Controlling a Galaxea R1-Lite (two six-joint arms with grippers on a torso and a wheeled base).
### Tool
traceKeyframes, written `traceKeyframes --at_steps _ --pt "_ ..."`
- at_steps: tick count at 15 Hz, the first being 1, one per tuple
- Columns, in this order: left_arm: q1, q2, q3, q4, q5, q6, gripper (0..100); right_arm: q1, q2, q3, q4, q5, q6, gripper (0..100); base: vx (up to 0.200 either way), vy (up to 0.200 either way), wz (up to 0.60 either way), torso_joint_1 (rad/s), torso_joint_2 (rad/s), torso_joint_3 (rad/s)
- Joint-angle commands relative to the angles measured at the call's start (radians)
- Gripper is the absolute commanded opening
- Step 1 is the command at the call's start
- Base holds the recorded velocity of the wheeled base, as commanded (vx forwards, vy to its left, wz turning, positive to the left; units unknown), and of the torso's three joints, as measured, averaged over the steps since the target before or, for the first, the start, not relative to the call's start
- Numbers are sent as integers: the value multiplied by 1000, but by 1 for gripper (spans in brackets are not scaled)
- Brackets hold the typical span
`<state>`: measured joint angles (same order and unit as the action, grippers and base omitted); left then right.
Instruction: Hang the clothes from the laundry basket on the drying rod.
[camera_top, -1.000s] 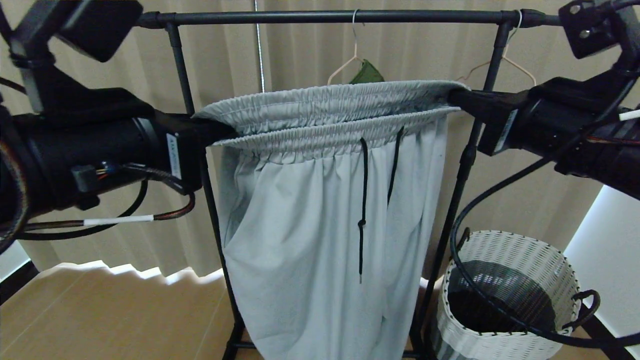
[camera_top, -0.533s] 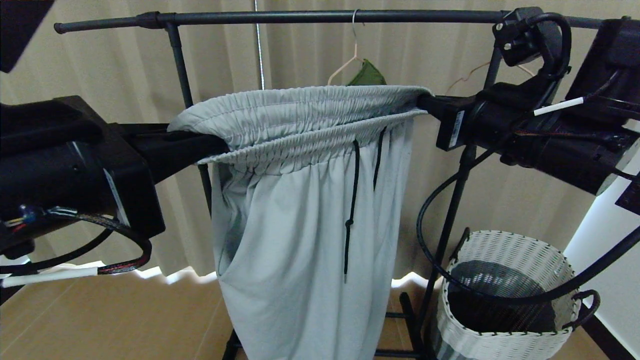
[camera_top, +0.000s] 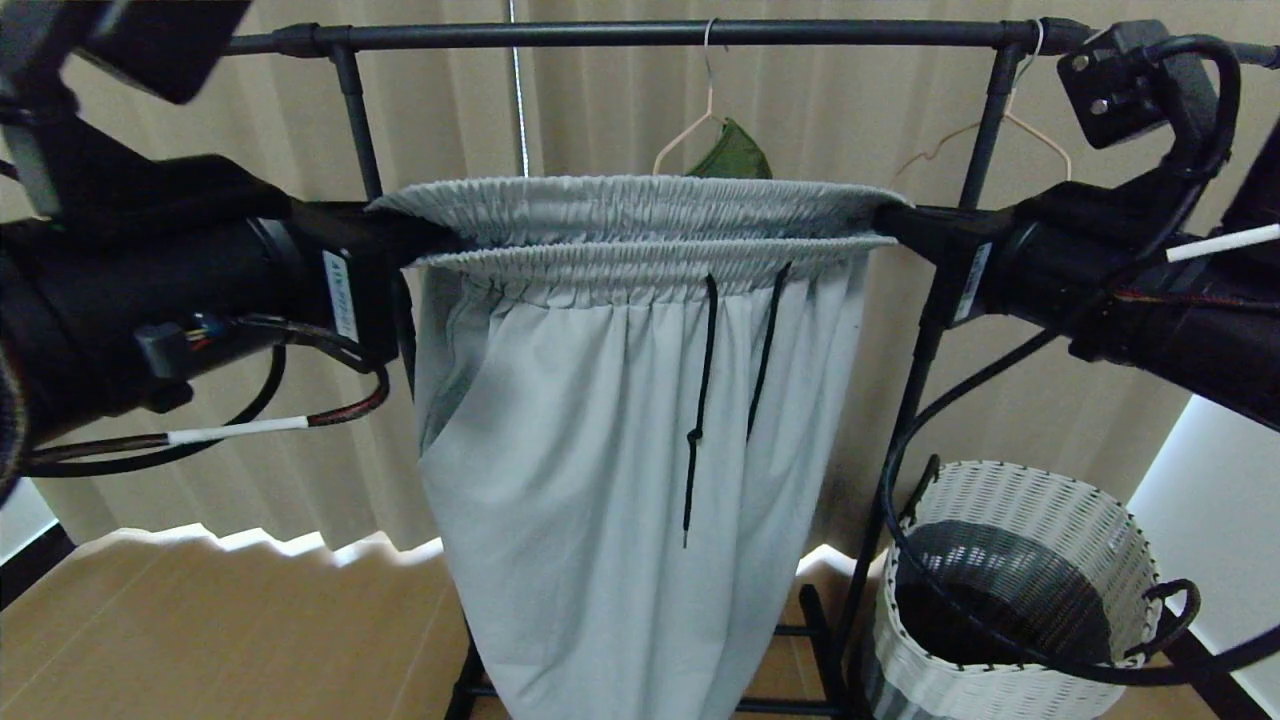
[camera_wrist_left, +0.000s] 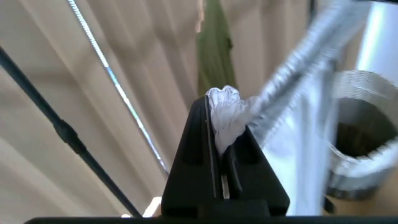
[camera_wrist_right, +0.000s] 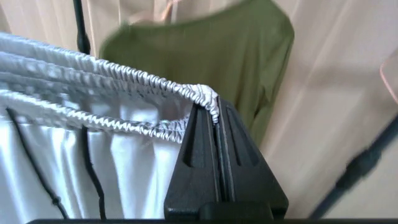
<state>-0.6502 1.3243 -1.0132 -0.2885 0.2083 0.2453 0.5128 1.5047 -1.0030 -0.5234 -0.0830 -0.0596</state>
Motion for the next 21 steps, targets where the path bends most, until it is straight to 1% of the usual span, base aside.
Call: traceKeyframes --at_steps 1,2,4,5,8,9,12,13,14,16,17,20,21 --pt "0 93 28 -60 34 17 0 1 -78 76 -1 3 0 0 0 0 0 0 0 0" --pt "-2 112 25 -98 52 23 0 0 -87 80 -1 5 0 0 0 0 0 0 0 0" --pt "-2 115 16 -123 57 49 0 1 -92 73 0 5 -2 0 0 0 0 0 0 0" --pt "-2 110 10 -123 57 63 0 1 -96 78 2 6 -2 0 0 0 0 0 0 0" --pt "0 108 -5 -123 62 65 0 1 -96 81 5 6 -2 0 0 0 0 0 0 0" --pt "0 108 -7 -123 65 65 0 1 -96 81 5 6 -2 100 0 0 0 0 0 0" --pt "3 110 -7 -124 66 65 0 1 -100 99 -1 6 1 100 0 0 0 0 0 0" --pt "23 108 1 -124 66 65 0 4 -116 145 -6 6 6 100 0 0 0 0 0 0" --pt "70 108 2 -124 66 65 0 10 -136 188 -27 11 6 100 0 0 0 0 0 0" --pt "155 112 4 -126 63 63 0 41 -156 227 -90 12 6 100 0 0 0 0 0 0" --pt "184 115 7 -126 63 58 0 43 -162 233 -102 15 6 100 0 0 0 0 0 0" --pt "216 116 42 -126 62 57 0 43 -178 257 -104 42 7 100 0 0 0 0 0 0" --pt "221 116 59 -139 62 57 0 43 -185 262 -104 49 7 100 0 0 0 0 0 0"
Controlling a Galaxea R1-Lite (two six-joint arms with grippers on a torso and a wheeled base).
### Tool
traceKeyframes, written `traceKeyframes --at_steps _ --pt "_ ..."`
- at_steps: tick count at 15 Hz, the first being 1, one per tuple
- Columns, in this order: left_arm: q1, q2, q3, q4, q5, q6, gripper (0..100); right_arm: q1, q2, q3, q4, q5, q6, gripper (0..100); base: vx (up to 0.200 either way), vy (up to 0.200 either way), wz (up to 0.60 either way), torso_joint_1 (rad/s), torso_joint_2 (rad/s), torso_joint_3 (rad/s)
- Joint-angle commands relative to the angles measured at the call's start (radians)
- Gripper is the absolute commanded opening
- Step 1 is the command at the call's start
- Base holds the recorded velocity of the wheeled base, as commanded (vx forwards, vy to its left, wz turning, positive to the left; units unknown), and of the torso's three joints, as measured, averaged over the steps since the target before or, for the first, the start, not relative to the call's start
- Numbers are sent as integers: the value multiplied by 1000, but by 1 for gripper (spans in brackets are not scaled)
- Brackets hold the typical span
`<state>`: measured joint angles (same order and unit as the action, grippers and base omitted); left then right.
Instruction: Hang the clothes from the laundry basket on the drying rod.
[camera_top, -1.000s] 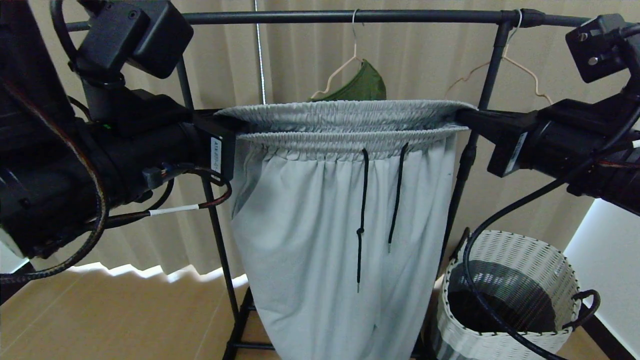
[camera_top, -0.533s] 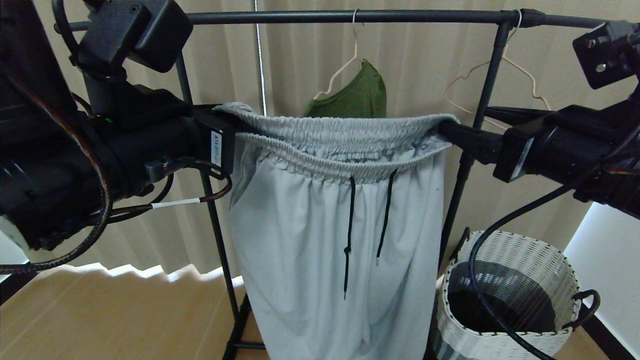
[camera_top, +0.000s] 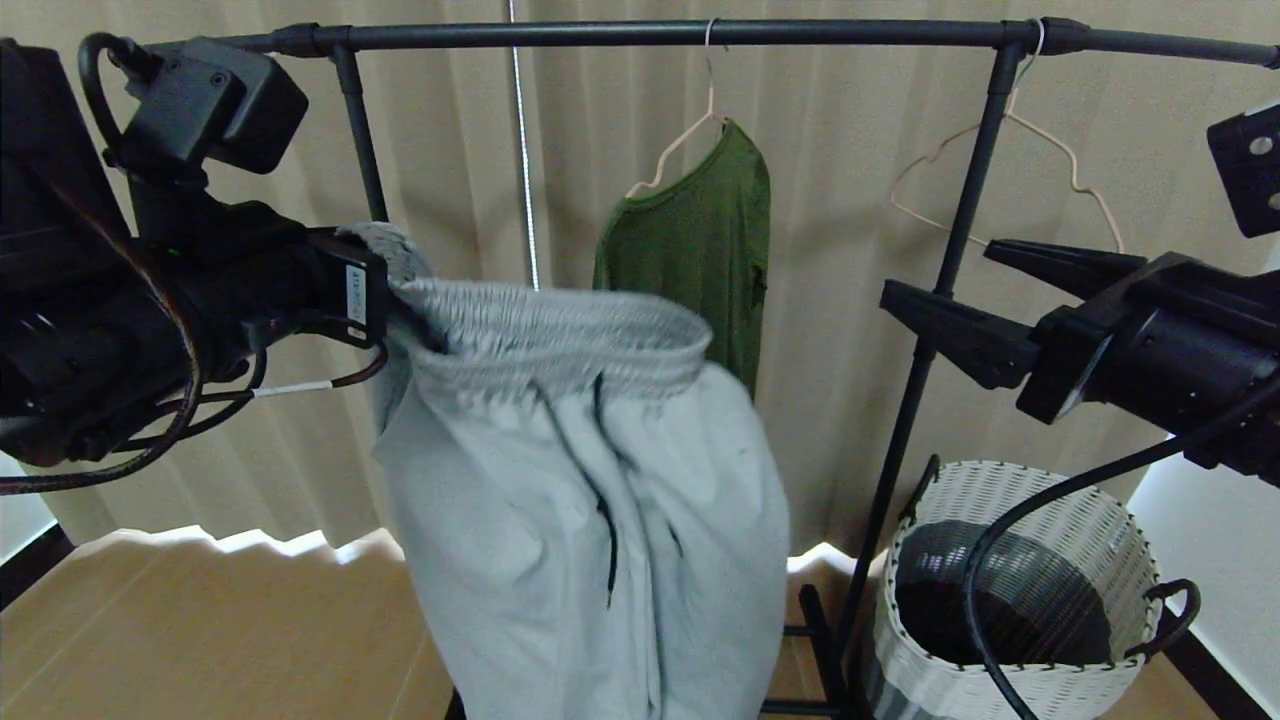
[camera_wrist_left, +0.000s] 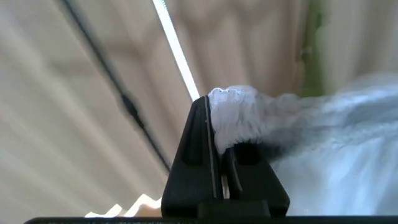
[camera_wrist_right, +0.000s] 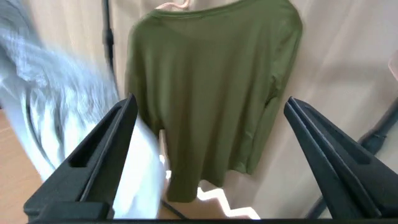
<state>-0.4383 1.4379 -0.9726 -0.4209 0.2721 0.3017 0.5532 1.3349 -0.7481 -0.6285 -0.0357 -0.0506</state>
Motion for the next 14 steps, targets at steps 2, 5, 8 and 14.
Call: traceKeyframes --at_steps 2,5,8,14 --pt "9 16 57 -84 -2 -1 0 2 -36 23 3 46 6 100 0 0 0 0 0 0" --pt "56 9 144 -139 -7 5 0 -9 -42 53 15 54 -3 100 0 0 0 0 0 0" --pt "130 -91 279 -161 -76 -15 0 -136 -39 110 13 -55 -77 100 0 0 0 0 0 0" --pt "263 -212 552 -348 -323 -153 0 -237 -71 185 4 -297 -175 100 0 0 0 0 0 0"
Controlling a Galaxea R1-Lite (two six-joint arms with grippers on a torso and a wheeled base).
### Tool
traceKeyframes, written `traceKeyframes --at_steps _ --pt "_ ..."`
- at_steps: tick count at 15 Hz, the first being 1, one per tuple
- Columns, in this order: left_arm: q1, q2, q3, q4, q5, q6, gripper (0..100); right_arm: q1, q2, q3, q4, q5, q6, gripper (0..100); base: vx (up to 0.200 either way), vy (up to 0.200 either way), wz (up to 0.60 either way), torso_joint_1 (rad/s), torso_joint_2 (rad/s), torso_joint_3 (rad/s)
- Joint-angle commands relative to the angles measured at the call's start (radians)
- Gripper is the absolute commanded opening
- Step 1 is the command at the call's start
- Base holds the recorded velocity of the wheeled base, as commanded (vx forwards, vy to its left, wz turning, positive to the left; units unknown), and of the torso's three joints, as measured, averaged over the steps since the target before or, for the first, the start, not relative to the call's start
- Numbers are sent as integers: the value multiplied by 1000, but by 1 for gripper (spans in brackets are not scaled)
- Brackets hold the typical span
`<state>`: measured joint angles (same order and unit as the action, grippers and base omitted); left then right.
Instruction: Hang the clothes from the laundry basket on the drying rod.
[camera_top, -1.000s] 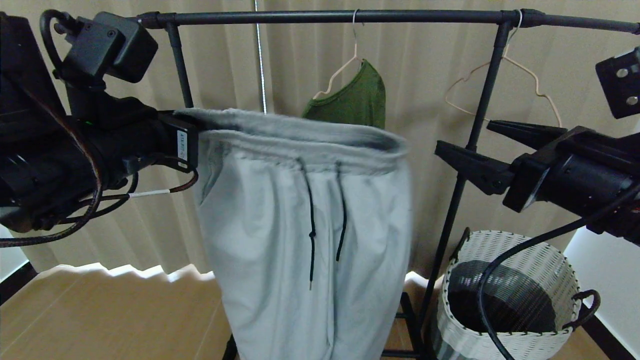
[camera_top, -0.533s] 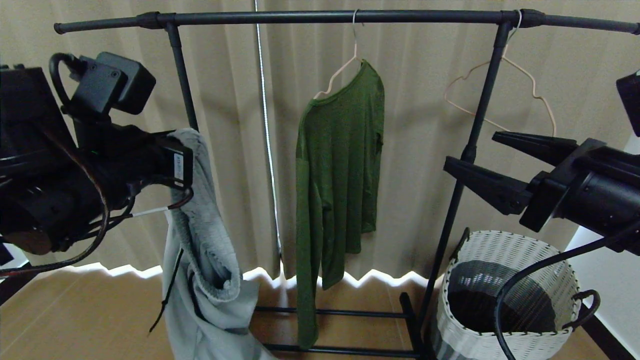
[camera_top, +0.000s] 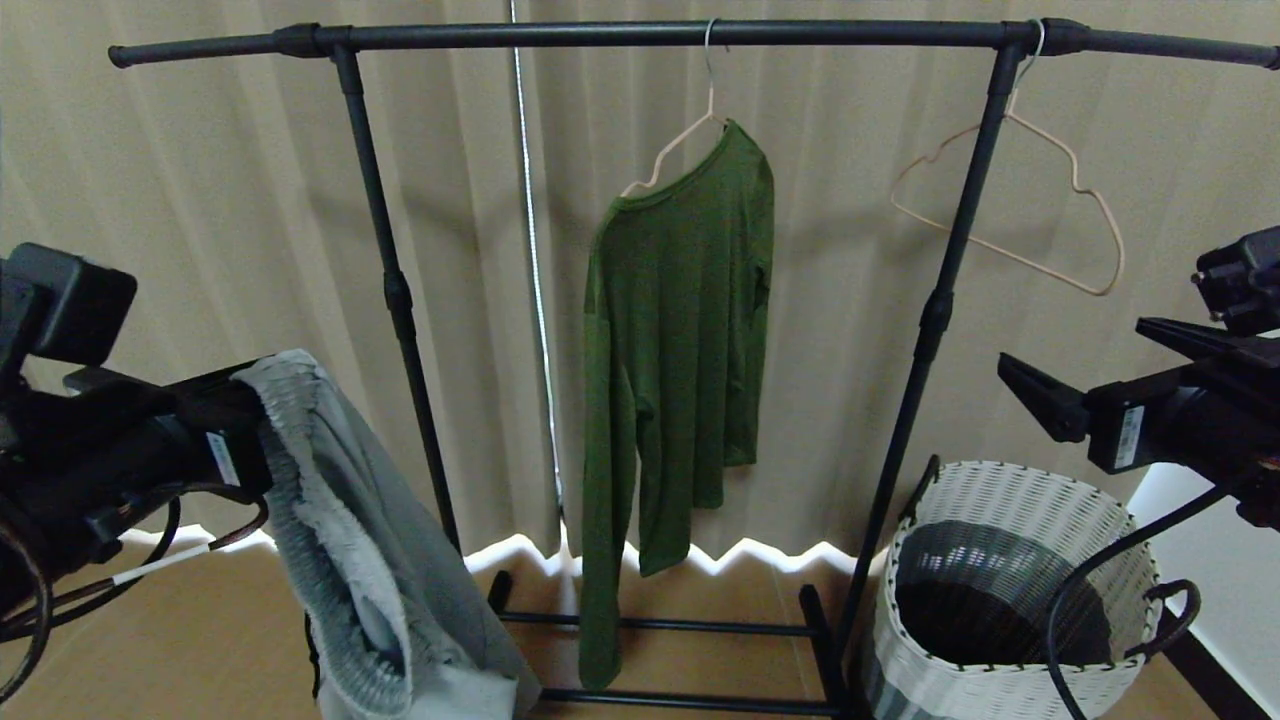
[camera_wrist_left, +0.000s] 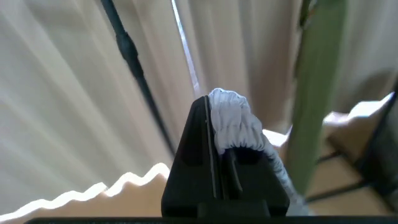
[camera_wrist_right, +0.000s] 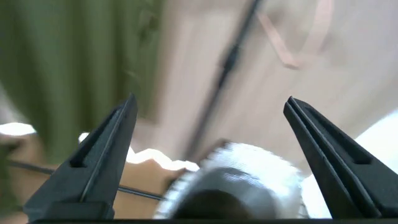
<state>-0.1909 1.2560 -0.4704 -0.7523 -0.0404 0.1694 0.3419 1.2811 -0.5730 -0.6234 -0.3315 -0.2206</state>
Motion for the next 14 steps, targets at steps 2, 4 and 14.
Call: traceKeyframes --at_steps 2,4,14 --pt "14 -18 75 -67 -18 -17 0 -57 -49 27 -1 2 -34 100 0 0 0 0 0 0" --pt "13 -35 90 -68 -18 -10 0 -69 -75 27 -1 5 -46 100 0 0 0 0 0 0" --pt "16 -79 116 -67 -18 4 0 -225 -100 59 323 -17 40 100 0 0 0 0 0 0"
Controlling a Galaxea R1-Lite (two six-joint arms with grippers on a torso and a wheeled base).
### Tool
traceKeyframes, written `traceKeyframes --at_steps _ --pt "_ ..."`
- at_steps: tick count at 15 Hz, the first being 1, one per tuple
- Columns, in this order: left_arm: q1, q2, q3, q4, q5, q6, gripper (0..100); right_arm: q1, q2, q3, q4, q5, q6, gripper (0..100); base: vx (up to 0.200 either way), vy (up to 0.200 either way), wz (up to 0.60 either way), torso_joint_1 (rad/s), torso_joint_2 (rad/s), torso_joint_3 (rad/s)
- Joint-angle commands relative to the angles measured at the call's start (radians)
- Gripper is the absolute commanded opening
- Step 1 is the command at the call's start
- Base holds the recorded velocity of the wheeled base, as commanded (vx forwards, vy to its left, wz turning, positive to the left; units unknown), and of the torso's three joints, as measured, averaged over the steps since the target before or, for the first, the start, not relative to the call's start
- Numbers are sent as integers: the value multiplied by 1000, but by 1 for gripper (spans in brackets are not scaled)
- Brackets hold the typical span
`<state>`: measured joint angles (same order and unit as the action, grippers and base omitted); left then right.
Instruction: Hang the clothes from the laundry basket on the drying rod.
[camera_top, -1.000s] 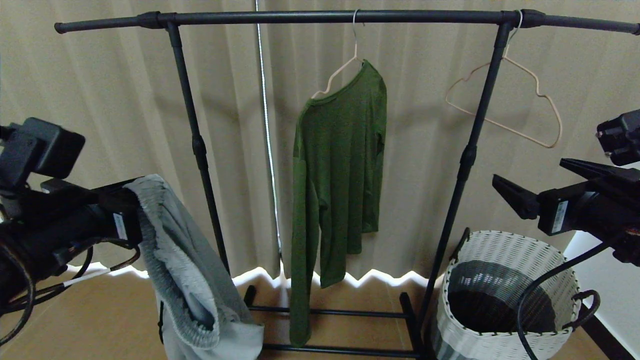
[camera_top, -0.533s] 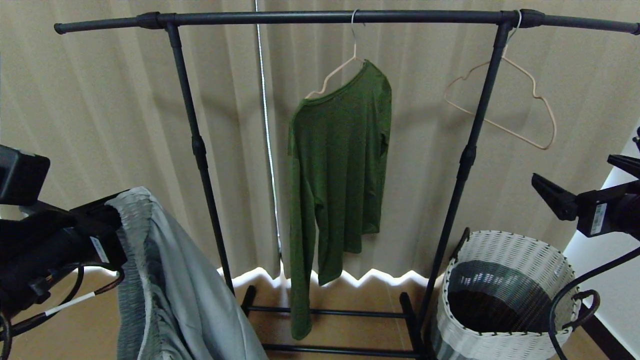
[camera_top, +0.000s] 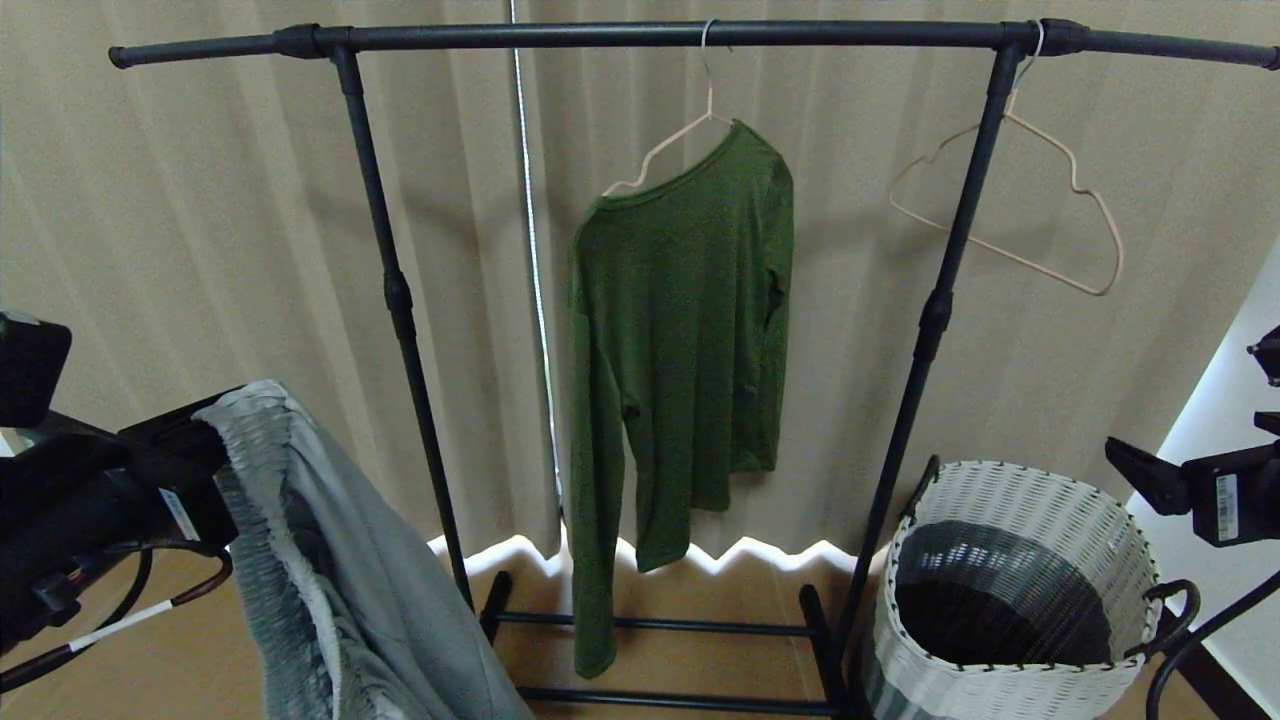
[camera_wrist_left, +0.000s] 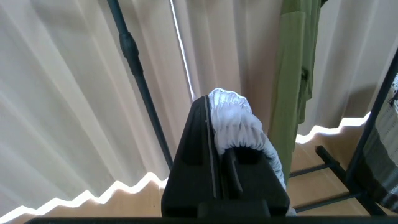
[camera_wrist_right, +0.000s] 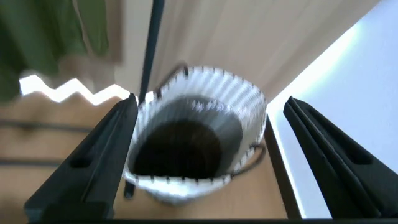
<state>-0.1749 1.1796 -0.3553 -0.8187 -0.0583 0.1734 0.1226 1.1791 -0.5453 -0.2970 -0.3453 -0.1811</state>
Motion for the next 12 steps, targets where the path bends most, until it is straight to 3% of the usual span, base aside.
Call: traceKeyframes --at_steps 1,4,12 --pt "2 -3 1 0 0 0 0 -6 -6 44 -4 -4 -20 100 0 0 0 0 0 0" --pt "3 -9 1 0 0 0 0 -6 -53 71 -4 -6 -104 100 0 0 0 0 0 0" --pt "9 -38 24 0 0 31 0 -8 -95 70 -5 -6 -104 100 0 0 0 0 0 0"
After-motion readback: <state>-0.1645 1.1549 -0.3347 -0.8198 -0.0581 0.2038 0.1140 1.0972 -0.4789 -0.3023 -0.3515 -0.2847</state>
